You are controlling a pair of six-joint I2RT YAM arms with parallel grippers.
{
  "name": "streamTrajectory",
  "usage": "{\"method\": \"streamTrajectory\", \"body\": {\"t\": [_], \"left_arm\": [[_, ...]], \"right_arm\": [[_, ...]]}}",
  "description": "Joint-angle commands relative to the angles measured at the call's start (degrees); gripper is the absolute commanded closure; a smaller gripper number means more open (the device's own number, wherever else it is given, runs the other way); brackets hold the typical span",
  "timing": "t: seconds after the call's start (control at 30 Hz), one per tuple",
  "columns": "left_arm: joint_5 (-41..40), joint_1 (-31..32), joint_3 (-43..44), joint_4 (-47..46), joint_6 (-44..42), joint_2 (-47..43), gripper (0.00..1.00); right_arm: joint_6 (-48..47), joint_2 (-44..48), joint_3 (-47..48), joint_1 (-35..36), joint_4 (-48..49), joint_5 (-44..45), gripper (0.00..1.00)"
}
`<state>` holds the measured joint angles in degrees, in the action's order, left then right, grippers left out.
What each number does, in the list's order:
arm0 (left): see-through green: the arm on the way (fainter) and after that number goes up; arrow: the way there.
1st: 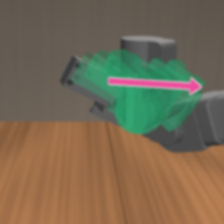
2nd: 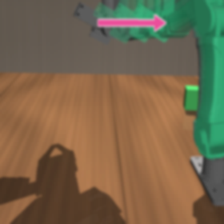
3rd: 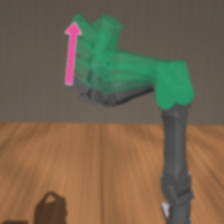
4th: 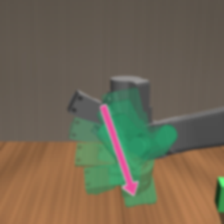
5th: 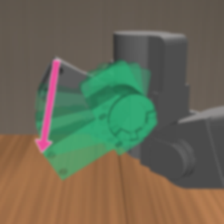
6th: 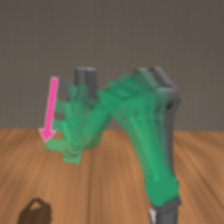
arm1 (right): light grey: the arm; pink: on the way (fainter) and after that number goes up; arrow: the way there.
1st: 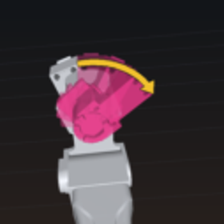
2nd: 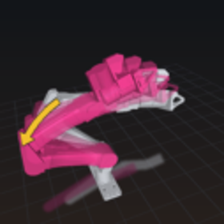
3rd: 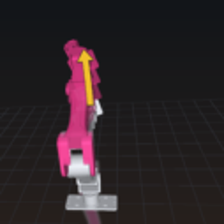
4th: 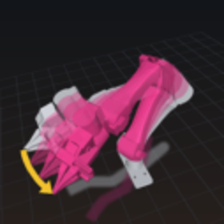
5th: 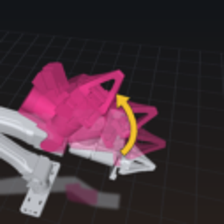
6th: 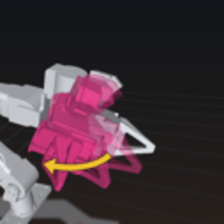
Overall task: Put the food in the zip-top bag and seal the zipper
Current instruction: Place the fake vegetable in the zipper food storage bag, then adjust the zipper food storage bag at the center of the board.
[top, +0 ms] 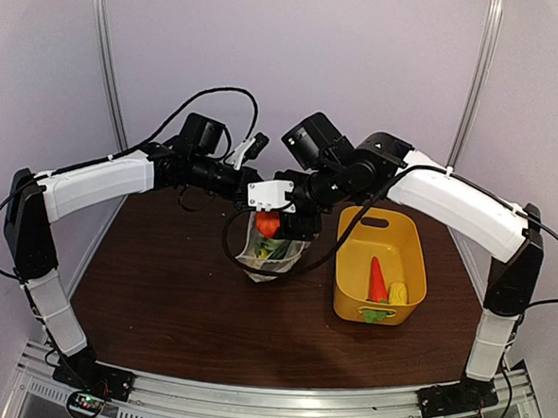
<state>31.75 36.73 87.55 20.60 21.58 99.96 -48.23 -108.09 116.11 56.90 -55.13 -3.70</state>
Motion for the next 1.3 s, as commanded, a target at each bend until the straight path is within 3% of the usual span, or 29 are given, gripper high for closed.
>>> {"method": "streamTrajectory", "body": {"t": [0.0,0.1,0.13,0.53,0.63,0.67,0.73,0.8,0.9,0.93,1.03,1.07,1.1,1.13,1.17,1.27], "left_arm": [[1.8,-1.0,0.8,-3.2,0.7,-2.2,1.0],[2.7,-1.5,0.7,-3.5,1.5,-2.5,1.0],[2.7,-1.5,0.5,-3.8,1.6,-2.8,1.0],[-1.2,-2.2,0.6,-2.8,1.6,-2.8,1.0],[1.6,-2.2,1.1,-4.8,0.4,-6.8,1.0],[-0.6,-2.3,-0.4,-5.7,-0.4,-9.1,1.0],[-13.0,-2.8,-4.3,-7.0,-2.3,-12.9,1.0],[-21.4,-5.1,-5.2,-5.2,-2.8,-11.4,1.0],[-9.3,-8.5,5.6,3.9,-0.6,-6.8,1.0],[-4.6,-6.9,5.3,0.8,-0.5,-8.9,1.0],[-17.1,-7.3,-5.6,-8.2,1.0,-14.5,1.0],[-19.0,-9.1,-4.9,-5.1,-0.3,-12.2,1.0],[-17.9,-8.9,1.7,3.1,-1.5,-8.3,1.0],[-10.3,-7.0,7.4,6.0,-3.7,-5.4,1.0],[-6.1,-2.4,9.1,4.8,-4.4,-5.7,1.0],[-5.3,0.8,5.8,0.0,-2.0,-7.0,1.0]], "right_arm": [[-0.6,-0.5,-2.7,0.0,2.7,4.1,0.22],[-0.1,-0.3,-5.0,0.1,5.3,6.9,0.14],[0.3,-0.2,-5.1,0.0,5.4,6.7,0.02],[5.4,5.1,-2.6,-0.1,4.3,2.6,0.0],[6.8,9.0,-4.0,-1.0,5.0,2.2,0.0],[7.2,10.7,-4.8,-1.6,5.4,1.7,0.0],[8.6,13.1,-5.1,-3.1,5.7,1.2,0.0],[10.2,14.7,-4.6,-5.7,5.8,0.3,0.0],[13.6,16.6,-6.4,-11.8,7.6,-2.8,0.0],[14.5,17.1,-7.8,-13.9,7.8,-4.7,0.0],[15.4,19.5,-13.3,-20.3,8.9,-9.6,0.0],[14.5,20.4,-15.7,-21.6,9.5,-9.6,0.01],[13.9,21.2,-17.9,-22.5,9.9,-8.7,0.0],[13.5,21.9,-20.0,-23.3,9.9,-8.1,0.0],[13.4,22.6,-22.1,-24.2,9.7,-7.9,0.01],[14.2,24.4,-28.1,-27.2,9.1,-7.7,0.02]]}}
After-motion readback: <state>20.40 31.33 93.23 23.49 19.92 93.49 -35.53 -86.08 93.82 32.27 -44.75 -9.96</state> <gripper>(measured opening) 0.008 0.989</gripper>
